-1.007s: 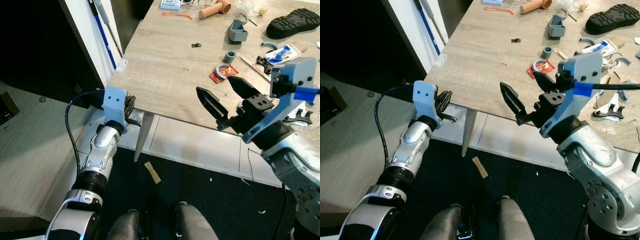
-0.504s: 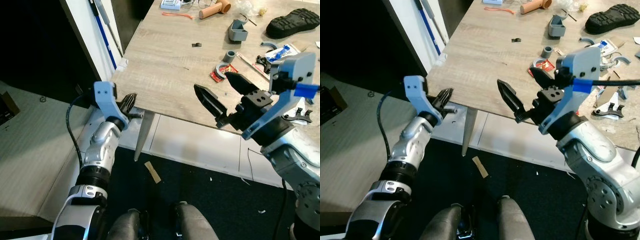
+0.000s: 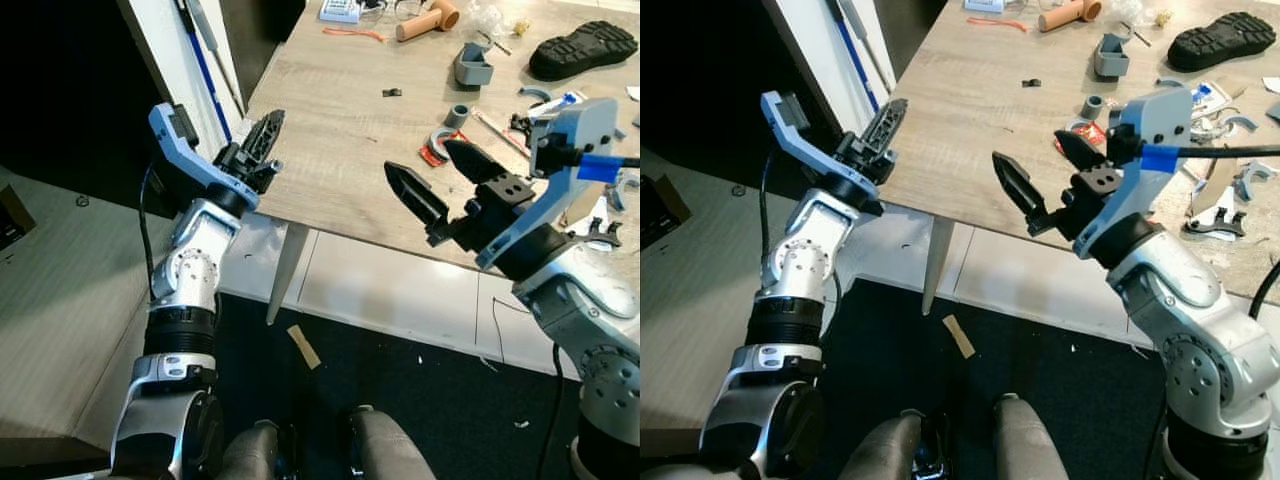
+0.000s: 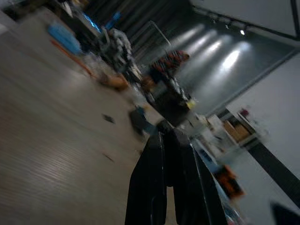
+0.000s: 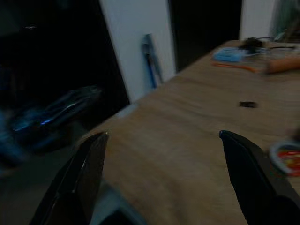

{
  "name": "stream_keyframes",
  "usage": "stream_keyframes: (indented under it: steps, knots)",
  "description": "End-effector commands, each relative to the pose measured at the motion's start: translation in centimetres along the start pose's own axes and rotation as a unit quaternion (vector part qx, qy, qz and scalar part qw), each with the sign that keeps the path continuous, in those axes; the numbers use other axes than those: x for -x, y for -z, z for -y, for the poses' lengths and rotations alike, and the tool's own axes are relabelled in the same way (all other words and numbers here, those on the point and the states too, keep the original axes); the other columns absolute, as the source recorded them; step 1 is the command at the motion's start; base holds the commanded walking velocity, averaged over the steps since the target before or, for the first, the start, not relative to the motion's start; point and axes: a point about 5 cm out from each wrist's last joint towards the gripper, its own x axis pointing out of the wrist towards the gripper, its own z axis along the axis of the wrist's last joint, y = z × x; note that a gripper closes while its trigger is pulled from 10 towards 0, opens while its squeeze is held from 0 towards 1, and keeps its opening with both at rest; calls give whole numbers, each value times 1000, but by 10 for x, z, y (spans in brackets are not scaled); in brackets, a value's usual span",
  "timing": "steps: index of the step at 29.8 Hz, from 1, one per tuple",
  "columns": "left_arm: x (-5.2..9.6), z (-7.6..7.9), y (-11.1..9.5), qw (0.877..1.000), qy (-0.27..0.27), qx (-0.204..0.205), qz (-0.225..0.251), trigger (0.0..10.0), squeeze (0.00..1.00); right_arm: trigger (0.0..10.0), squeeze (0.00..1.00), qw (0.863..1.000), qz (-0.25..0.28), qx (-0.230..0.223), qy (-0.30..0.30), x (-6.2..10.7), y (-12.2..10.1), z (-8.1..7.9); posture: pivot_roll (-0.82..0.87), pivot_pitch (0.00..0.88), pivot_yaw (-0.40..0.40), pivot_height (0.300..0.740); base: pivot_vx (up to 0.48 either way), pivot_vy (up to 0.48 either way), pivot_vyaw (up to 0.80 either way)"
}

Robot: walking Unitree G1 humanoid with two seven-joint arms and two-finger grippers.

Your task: Picking trash to rubbish bin

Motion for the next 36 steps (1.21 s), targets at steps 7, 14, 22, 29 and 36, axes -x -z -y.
stream_keyframes:
  steps: [7, 14, 22, 29, 36]
  knots:
    - [4, 5, 6, 999, 21, -22, -23, 10000, 0, 10000, 0, 998, -31, 26, 40, -4, 15, 19, -229, 58, 52, 740, 0, 0, 0]
    - [-1, 2, -12, 997, 18, -78, -19, 10000, 0, 10000, 0, 998, -54, 35, 19, -17, 31, 20, -207, 0, 47, 740, 0, 0, 0]
    - [11, -26, -17, 965, -50, -243, -82, 10000, 0, 10000, 0, 997, -70, 29, -1, -30, 58, 15, -157, 0, 47, 740, 0, 0, 0]
    - [28, -44, -5, 926, -84, -350, -116, 10000, 0, 10000, 0, 998, -58, 31, -23, -32, 71, 11, -124, 0, 30, 740, 0, 0, 0]
    - [47, -44, 39, 887, -100, -428, -140, 10000, 0, 10000, 0, 995, -79, 8, -55, -33, 116, 17, -54, 0, -6, 740, 0, 0, 0]
